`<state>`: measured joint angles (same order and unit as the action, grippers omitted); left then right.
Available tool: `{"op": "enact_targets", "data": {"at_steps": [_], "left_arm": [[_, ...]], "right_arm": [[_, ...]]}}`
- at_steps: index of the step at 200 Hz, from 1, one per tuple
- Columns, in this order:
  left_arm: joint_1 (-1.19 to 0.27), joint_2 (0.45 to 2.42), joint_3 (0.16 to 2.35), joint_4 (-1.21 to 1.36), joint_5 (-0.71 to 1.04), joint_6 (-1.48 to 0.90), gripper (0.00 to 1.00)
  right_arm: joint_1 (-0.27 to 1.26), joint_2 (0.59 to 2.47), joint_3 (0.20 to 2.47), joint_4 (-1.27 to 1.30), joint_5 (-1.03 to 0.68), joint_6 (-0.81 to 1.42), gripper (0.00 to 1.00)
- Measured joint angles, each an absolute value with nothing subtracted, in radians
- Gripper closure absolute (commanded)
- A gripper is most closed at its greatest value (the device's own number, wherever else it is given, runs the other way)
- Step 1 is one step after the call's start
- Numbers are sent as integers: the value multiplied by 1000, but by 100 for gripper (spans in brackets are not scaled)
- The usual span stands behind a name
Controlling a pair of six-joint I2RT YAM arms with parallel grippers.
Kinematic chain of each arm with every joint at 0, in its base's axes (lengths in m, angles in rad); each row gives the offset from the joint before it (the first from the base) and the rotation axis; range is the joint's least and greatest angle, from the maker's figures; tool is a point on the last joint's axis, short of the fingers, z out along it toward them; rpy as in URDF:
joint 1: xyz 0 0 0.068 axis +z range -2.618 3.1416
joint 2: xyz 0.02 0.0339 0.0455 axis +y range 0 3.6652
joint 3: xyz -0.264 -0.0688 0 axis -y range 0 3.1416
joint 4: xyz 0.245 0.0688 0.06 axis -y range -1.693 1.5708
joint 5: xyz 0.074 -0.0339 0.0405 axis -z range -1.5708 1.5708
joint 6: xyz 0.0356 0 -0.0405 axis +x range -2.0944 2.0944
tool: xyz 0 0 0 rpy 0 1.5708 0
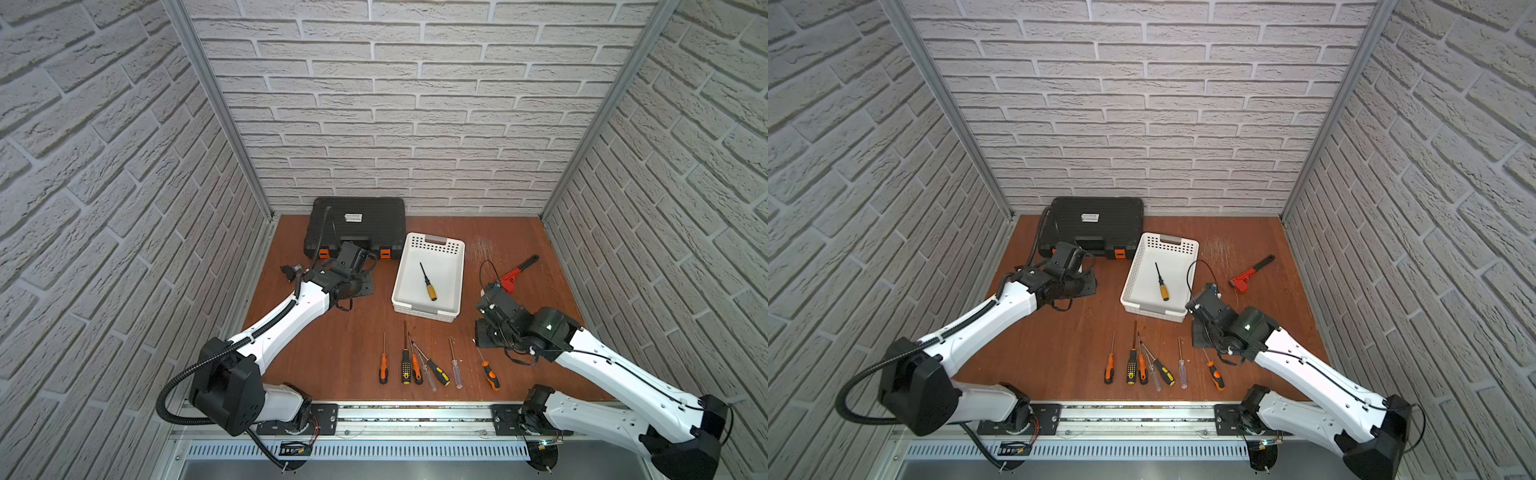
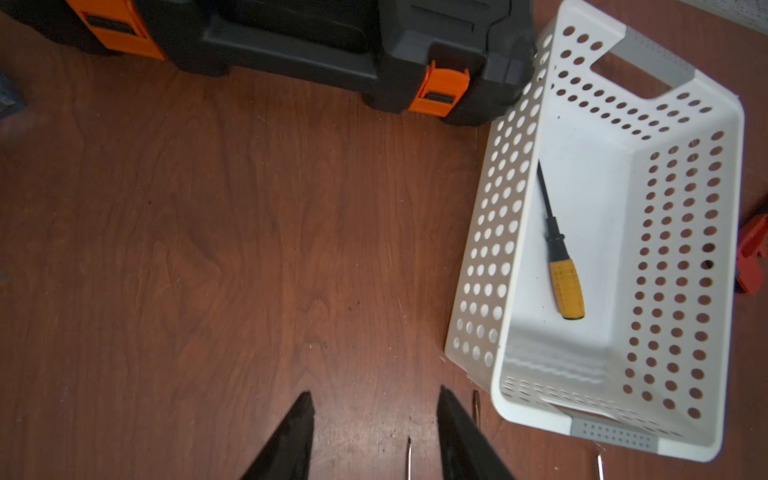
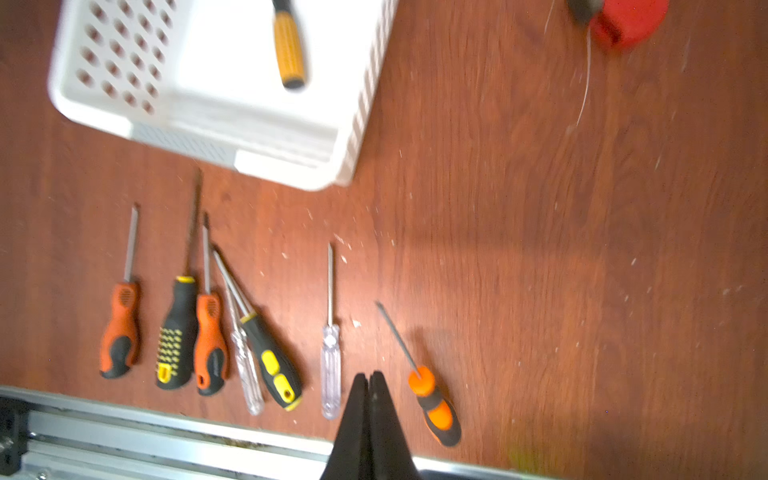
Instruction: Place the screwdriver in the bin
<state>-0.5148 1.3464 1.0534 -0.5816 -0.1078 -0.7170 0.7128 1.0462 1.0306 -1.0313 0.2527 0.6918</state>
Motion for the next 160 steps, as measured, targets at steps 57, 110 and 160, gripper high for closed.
{"op": "enact_targets", "data": {"at_steps": [57, 110, 160], "left_arm": [[-510, 1247, 988, -588, -109, -738, 49], [-499, 1198, 974, -591, -119, -738, 48], [-498, 1205, 965, -557, -105, -735, 44]], "right_arm": [[614, 1374, 1281, -947, 191, 473, 94], [494, 1275, 1176, -957, 126, 452, 90], [282, 1224, 978, -954, 87, 476, 63]]}}
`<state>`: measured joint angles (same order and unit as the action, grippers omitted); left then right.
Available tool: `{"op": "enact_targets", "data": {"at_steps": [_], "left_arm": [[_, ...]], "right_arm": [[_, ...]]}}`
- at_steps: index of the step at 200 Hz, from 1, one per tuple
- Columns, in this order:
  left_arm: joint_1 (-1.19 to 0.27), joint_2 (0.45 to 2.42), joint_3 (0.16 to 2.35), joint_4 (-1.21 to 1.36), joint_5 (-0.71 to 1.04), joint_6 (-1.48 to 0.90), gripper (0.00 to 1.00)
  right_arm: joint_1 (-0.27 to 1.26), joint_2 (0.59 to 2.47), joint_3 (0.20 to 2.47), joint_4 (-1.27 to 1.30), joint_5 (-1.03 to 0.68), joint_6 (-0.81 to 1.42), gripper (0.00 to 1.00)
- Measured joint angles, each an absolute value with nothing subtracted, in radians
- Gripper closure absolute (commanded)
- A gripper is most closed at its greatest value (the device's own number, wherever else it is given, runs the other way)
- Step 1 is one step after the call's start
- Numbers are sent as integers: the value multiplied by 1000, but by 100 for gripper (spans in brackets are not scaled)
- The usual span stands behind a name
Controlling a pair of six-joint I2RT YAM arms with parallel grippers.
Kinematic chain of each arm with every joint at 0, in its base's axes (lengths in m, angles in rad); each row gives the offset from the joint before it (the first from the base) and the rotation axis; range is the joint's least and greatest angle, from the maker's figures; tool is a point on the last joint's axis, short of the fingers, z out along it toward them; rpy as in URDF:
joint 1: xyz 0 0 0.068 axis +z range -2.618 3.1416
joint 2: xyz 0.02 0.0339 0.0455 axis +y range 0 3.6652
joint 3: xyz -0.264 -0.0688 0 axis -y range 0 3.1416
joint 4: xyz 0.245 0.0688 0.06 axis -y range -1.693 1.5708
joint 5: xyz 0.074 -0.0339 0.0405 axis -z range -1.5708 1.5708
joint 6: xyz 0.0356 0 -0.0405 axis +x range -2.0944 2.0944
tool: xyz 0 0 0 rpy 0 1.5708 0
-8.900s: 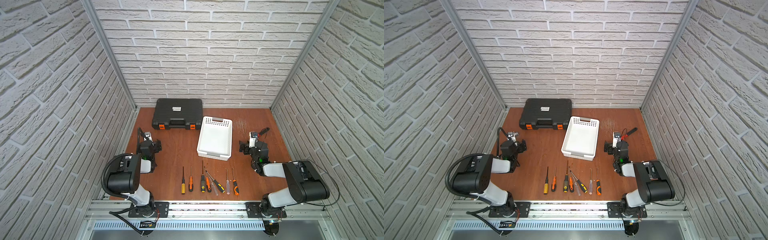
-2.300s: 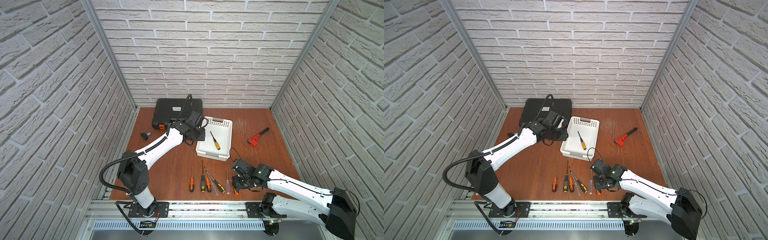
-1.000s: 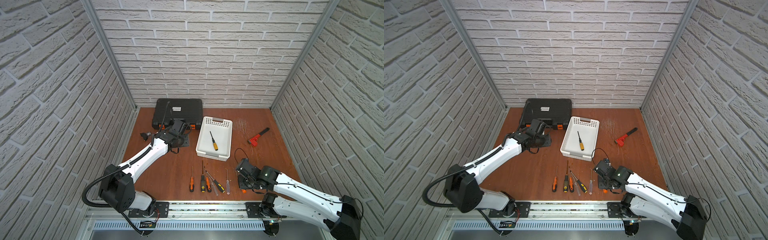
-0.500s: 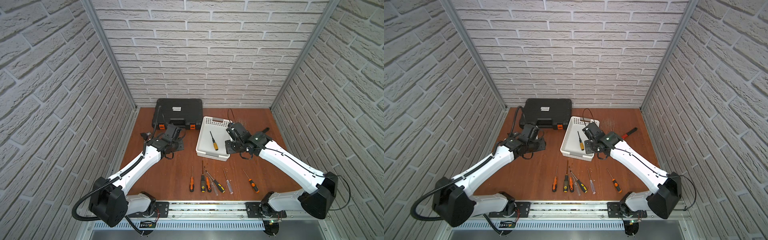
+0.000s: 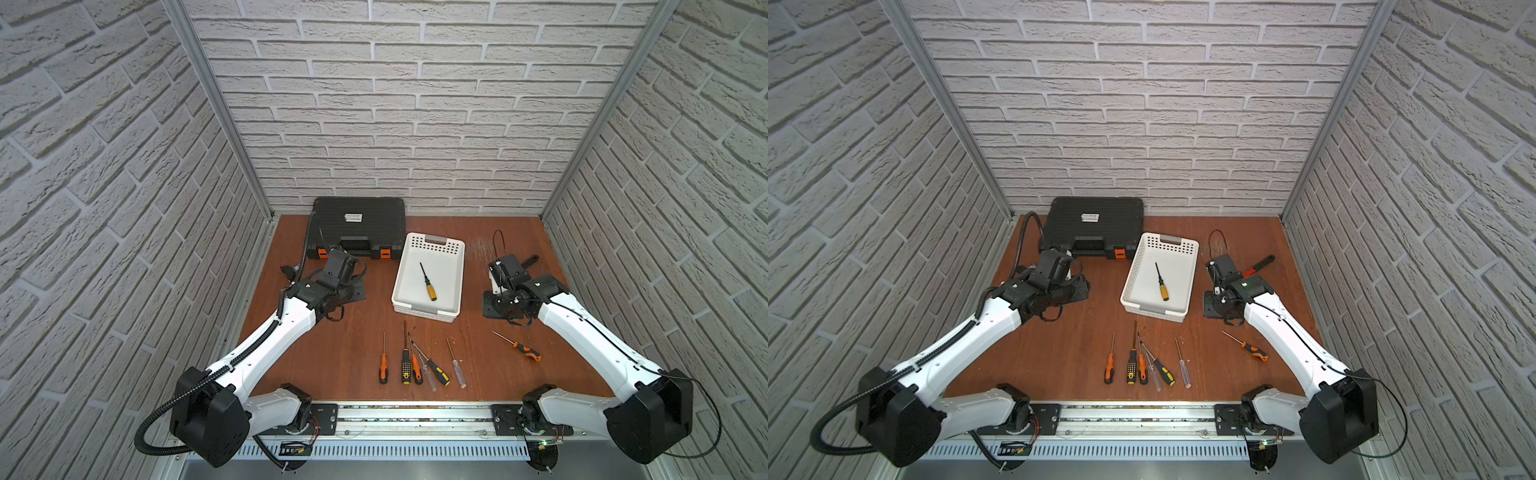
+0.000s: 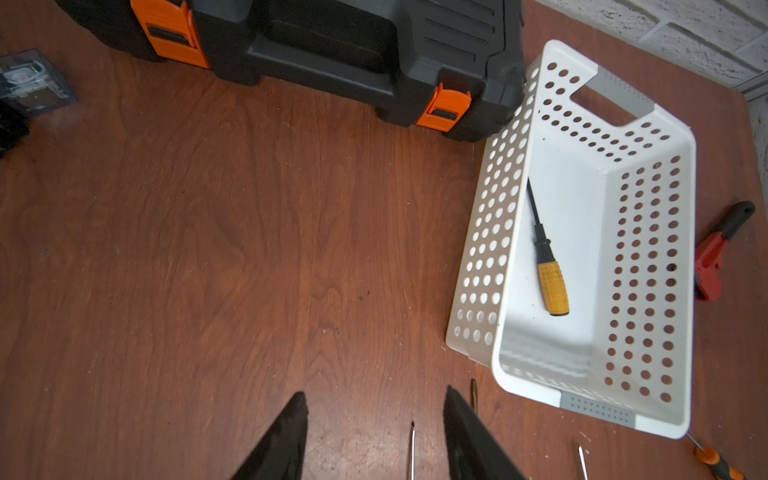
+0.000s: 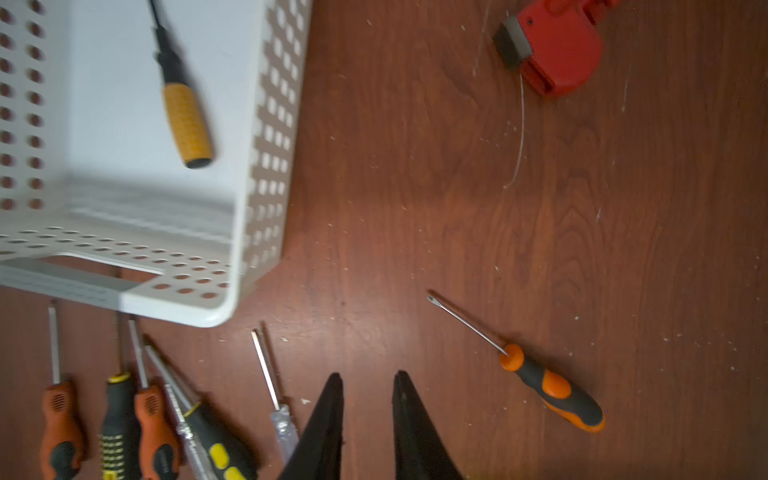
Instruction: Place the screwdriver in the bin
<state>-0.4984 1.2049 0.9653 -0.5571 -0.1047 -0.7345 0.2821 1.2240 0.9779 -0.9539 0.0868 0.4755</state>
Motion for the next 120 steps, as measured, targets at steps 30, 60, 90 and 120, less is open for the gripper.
{"op": "enact_targets", "data": {"at_steps": [30, 60, 90, 120], "left_arm": [[-498, 1189, 900, -518, -86, -737, 42], [-498, 1162, 848, -513, -76, -737, 41], [-497, 1139, 819, -482, -61, -737, 41], [-497, 1134, 789, -432, -34, -738, 41]], "right_arm": [[176, 1231, 928, -948, 64, 490, 53], [68, 1240, 925, -908, 38, 495, 48], [-41, 1287, 935, -886, 20, 491, 43], [-89, 1367, 994, -881, 60, 463, 42]]}}
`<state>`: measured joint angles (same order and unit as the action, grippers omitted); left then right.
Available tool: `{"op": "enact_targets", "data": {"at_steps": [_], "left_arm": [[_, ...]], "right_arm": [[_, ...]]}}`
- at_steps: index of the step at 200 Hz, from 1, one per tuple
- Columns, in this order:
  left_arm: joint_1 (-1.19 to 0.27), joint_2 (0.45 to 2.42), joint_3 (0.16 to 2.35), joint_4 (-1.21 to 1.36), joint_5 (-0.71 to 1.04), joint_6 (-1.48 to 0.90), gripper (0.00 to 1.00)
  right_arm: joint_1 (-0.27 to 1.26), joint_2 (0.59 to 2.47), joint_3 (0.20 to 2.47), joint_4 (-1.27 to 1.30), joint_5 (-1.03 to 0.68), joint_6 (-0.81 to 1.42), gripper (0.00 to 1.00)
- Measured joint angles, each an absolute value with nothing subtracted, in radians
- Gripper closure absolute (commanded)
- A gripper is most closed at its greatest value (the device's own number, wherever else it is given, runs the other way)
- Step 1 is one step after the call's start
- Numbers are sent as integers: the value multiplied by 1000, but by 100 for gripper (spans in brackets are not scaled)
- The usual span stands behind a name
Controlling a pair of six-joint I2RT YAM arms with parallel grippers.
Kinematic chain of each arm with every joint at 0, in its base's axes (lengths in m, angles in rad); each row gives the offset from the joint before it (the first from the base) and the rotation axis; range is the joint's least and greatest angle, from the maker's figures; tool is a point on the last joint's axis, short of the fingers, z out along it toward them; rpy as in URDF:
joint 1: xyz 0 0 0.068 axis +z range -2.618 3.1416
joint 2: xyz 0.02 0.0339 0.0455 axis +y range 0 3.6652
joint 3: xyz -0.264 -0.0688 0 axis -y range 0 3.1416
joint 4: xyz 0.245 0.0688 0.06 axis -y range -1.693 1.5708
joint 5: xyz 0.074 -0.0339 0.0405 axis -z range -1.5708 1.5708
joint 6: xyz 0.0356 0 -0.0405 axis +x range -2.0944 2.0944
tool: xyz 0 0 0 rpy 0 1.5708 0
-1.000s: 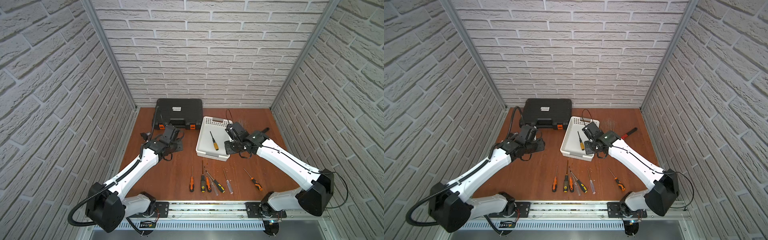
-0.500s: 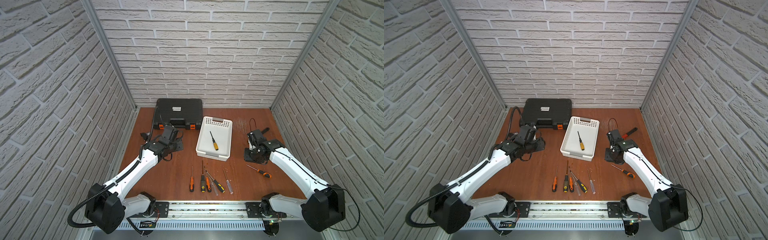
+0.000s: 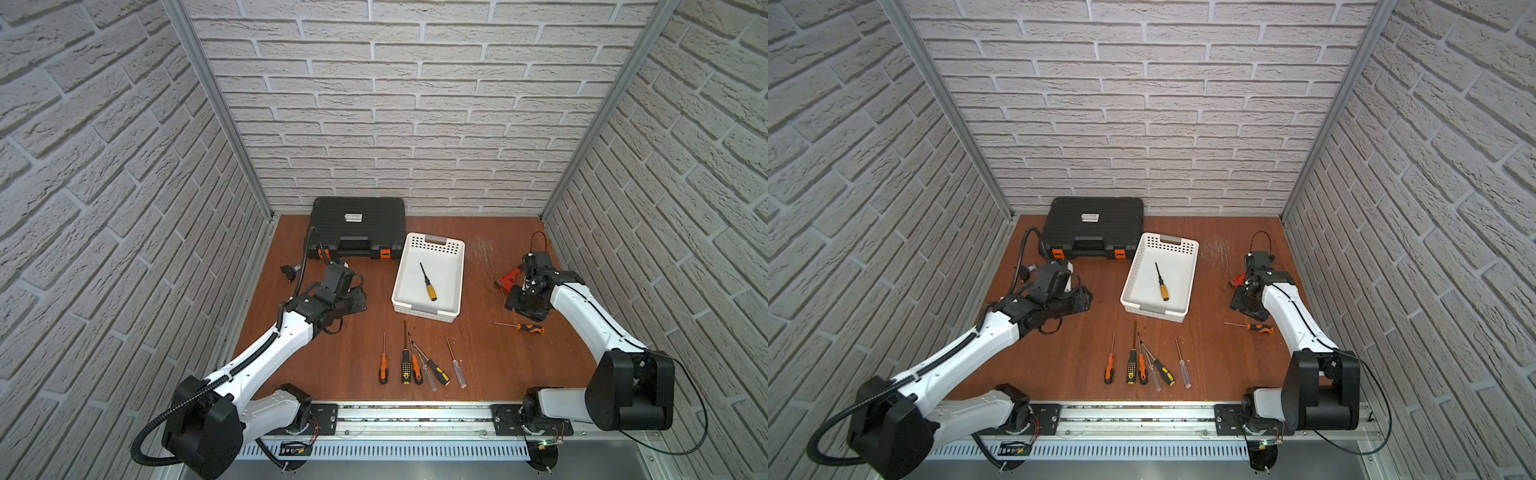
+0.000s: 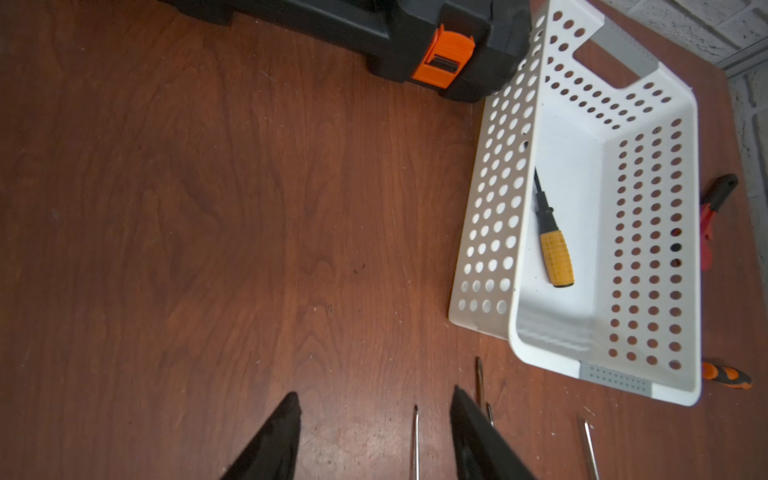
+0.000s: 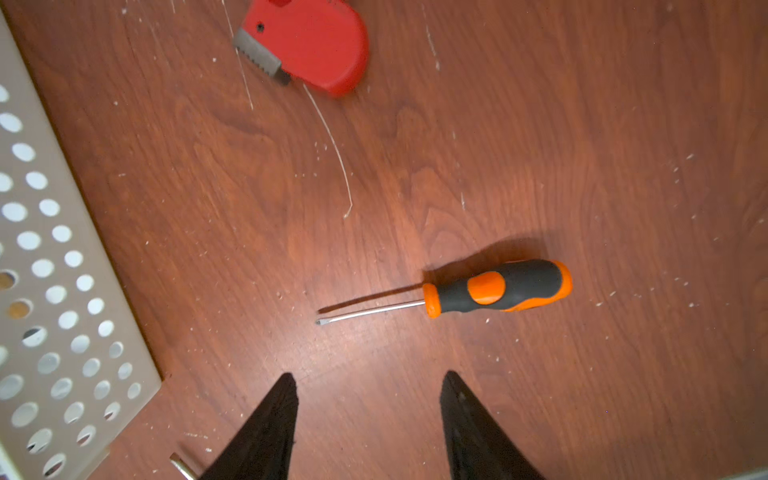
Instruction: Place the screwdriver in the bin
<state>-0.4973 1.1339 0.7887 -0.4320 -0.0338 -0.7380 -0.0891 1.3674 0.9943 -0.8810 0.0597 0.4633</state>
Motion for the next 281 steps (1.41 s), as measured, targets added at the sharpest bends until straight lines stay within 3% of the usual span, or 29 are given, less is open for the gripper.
{"op": "enact_targets", "data": {"at_steps": [31, 117, 184, 219, 281], "left_arm": [[-497, 1133, 770, -410, -7, -737, 41], [-493, 1081, 760, -401, 0, -700, 41], [-491, 1069, 741, -397, -2, -700, 41], [-491, 1069, 741, -398, -2, -701, 41], [-491, 1069, 738, -403, -3, -704, 41]], "right_arm": [[-167, 1389, 1011, -864, 55, 467, 35], [-291, 1523, 1045, -824, 3, 517, 32], [-311, 1661, 1206, -813, 44, 436, 35], [-311, 1728, 1215, -792, 51, 403, 41], [-311, 1782, 1211, -773, 47, 386, 41]]}}
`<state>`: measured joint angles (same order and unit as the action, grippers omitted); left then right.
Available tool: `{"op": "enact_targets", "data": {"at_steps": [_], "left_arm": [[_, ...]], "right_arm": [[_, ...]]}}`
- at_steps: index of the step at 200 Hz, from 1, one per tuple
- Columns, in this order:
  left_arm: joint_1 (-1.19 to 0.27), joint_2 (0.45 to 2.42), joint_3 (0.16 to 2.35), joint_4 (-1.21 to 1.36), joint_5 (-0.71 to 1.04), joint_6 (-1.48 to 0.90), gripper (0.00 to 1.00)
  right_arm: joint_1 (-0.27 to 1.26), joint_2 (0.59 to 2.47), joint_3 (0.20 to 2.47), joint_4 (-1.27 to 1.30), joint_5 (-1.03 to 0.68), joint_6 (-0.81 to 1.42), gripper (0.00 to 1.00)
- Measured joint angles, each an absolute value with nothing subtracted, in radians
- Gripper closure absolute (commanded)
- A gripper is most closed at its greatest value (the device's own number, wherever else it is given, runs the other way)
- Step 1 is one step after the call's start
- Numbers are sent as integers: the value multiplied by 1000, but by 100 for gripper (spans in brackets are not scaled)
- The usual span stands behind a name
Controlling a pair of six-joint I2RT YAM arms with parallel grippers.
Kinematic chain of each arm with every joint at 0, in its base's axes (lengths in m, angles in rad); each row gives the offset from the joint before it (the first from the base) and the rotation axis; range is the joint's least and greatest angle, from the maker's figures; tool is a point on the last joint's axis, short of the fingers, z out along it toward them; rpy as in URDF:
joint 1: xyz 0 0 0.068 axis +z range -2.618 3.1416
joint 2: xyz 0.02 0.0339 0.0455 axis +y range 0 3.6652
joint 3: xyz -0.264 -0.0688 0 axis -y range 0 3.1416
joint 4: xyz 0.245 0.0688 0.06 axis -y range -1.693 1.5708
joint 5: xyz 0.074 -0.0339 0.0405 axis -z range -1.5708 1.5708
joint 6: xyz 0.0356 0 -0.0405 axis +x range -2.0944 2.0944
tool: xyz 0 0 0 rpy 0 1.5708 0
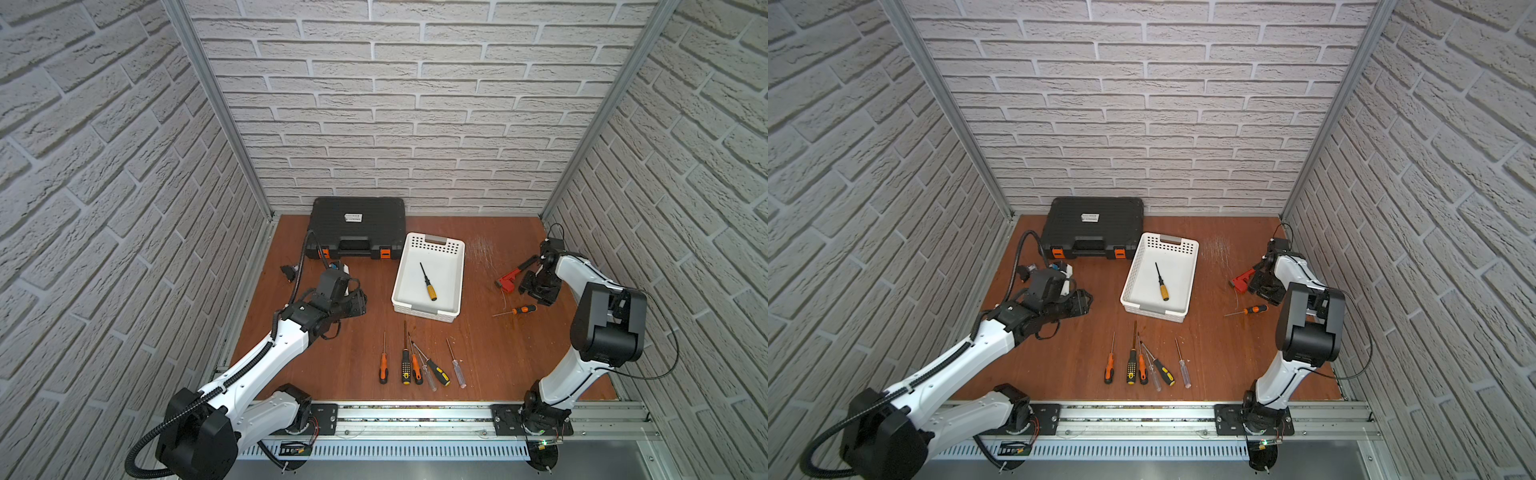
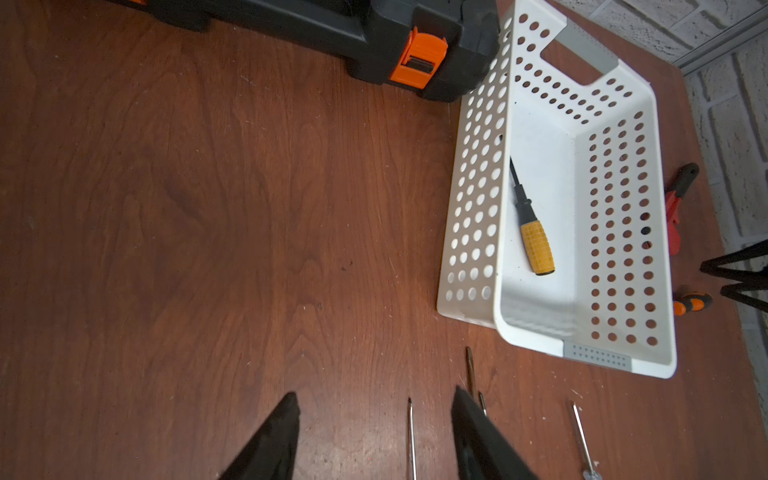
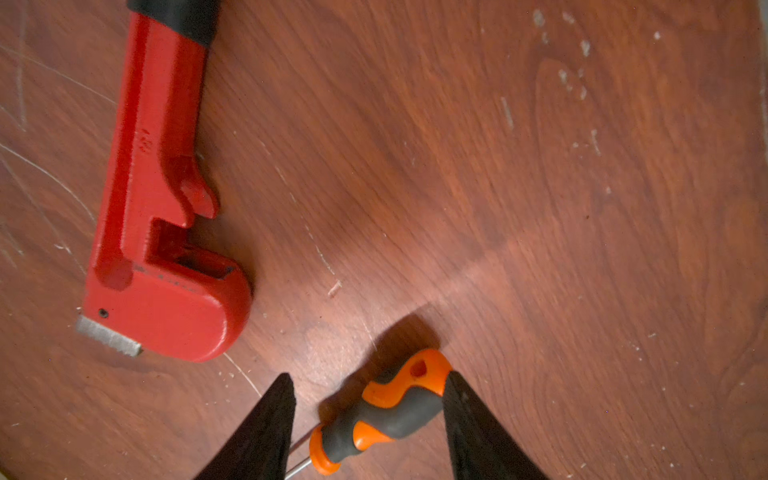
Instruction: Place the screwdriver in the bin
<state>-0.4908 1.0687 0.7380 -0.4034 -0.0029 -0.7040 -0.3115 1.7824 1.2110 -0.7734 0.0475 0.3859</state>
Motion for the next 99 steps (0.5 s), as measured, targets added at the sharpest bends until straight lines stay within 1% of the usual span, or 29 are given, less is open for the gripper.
{"op": "enact_targets", "data": {"at_steps": [37, 99], "left_arm": [[-491, 1057, 724, -407, -3, -704, 41], [-491, 1029, 712, -412, -7, -705, 41]], "right_arm": [[-311, 1822, 1211, -780, 48, 384, 42], [-311, 1823, 1168, -795, 23, 384, 45]]}}
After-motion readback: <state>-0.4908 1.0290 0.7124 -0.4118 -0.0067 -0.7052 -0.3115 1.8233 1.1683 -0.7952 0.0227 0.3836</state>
